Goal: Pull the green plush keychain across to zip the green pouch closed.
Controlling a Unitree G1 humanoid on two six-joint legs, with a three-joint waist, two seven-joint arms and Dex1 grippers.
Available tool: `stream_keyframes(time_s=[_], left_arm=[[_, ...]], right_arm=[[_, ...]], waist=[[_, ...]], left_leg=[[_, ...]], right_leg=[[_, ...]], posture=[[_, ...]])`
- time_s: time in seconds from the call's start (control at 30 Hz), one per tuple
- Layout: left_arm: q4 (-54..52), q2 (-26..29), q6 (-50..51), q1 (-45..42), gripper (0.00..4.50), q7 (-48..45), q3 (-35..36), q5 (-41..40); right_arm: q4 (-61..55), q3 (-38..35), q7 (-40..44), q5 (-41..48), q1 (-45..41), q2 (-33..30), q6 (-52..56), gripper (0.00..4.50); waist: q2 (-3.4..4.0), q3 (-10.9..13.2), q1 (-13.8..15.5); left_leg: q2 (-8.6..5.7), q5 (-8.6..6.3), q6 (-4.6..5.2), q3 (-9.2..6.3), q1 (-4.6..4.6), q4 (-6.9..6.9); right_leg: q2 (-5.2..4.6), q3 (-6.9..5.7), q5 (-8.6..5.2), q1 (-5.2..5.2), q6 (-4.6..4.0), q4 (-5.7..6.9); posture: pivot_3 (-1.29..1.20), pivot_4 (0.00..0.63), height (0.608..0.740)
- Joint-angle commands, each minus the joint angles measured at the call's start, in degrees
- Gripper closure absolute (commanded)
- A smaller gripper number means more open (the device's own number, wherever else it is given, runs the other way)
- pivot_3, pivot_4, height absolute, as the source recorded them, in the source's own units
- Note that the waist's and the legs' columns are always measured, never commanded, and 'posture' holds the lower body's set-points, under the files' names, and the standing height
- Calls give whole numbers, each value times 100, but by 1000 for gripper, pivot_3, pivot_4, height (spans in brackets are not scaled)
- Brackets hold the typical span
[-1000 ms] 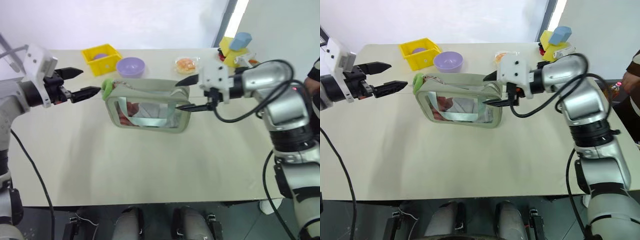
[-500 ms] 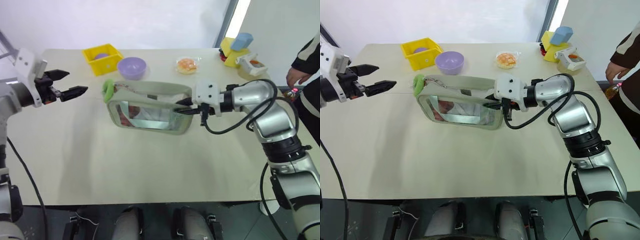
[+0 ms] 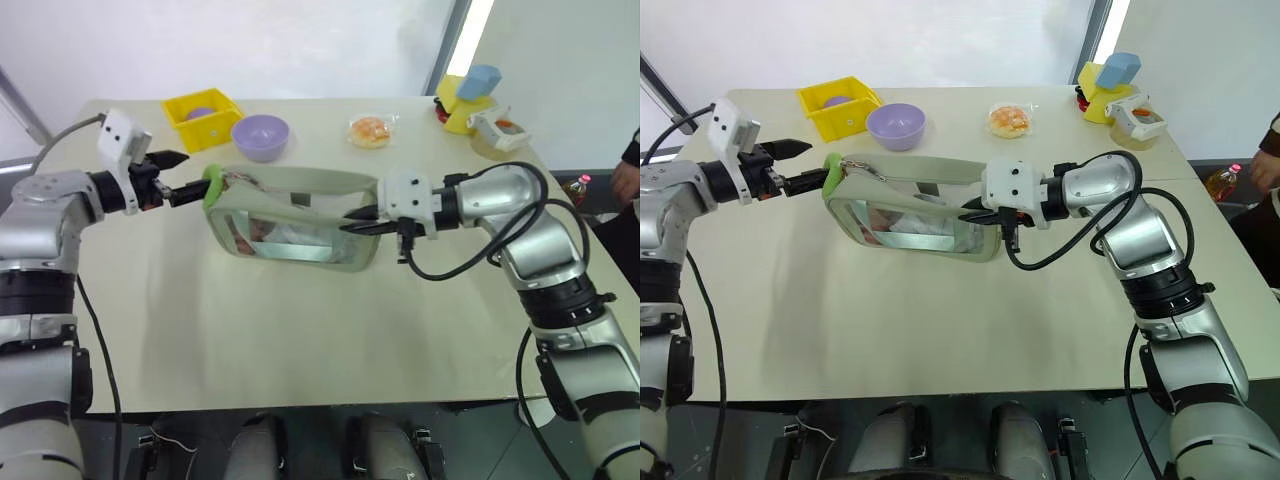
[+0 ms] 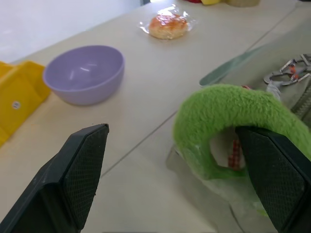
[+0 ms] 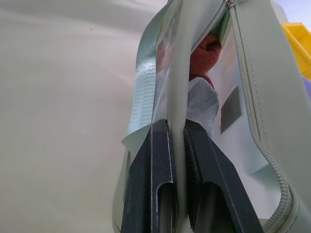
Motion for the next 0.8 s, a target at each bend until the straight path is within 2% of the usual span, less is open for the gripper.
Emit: stream_keyframes(time_s=[0.03,0.17,0.23,0.27,0.33,0.43,0.5,0.8], left_arm=[[-260,170,59,60,0,-215,11,-5],[-114,78,-121,108,0,-130,-35,173],[-25,-3,-153,99,569,-43,7,198],[-12,-36,-171,98,905,-21,23,202],[-11,-68,-174,87,1855,-28,52,193],[35,-74,-179,28,3563,-5,81,213],[81,-49,-165,-48,4471,9,83,233],[-533,100,882,-1042,4471,-372,371,-573]], right_arm=[[-88,-31,-54,17,-85,72,-55,4462],[-40,-33,-74,7,-113,121,-82,4462],[-20,-27,-70,-4,-118,131,-112,4500],[-3,-20,-65,-21,-113,126,-151,4500],[48,-12,-63,-57,-109,120,-228,4500],[126,-18,-85,-90,-127,132,-305,4500],[170,-22,-108,-101,-146,151,-336,4500],[488,-39,-188,-188,-281,222,-546,4500]], waist=[[0,0,-5],[0,0,-1],[0,0,-1],[0,0,-1],[0,0,-1],[0,0,-5],[0,0,0],[-3,1,-2]], left_leg=[[0,0,0,0,0,0],[0,0,0,0,1,0],[0,0,0,0,1,0],[0,0,0,0,1,0],[0,0,0,0,1,0],[0,0,0,0,1,0],[0,0,0,0,1,0],[0,0,0,-2,-2,2]], right_leg=[[0,0,0,0,0,0],[0,0,0,0,0,1],[0,0,0,0,0,1],[0,0,0,1,0,1],[0,0,0,0,0,1],[0,0,0,0,0,0],[0,0,0,0,0,1],[0,0,0,1,0,0]], posture=[[0,150,739],[0,150,739],[0,150,739],[0,150,739],[0,150,739],[0,150,739],[0,150,739],[0,150,739]])
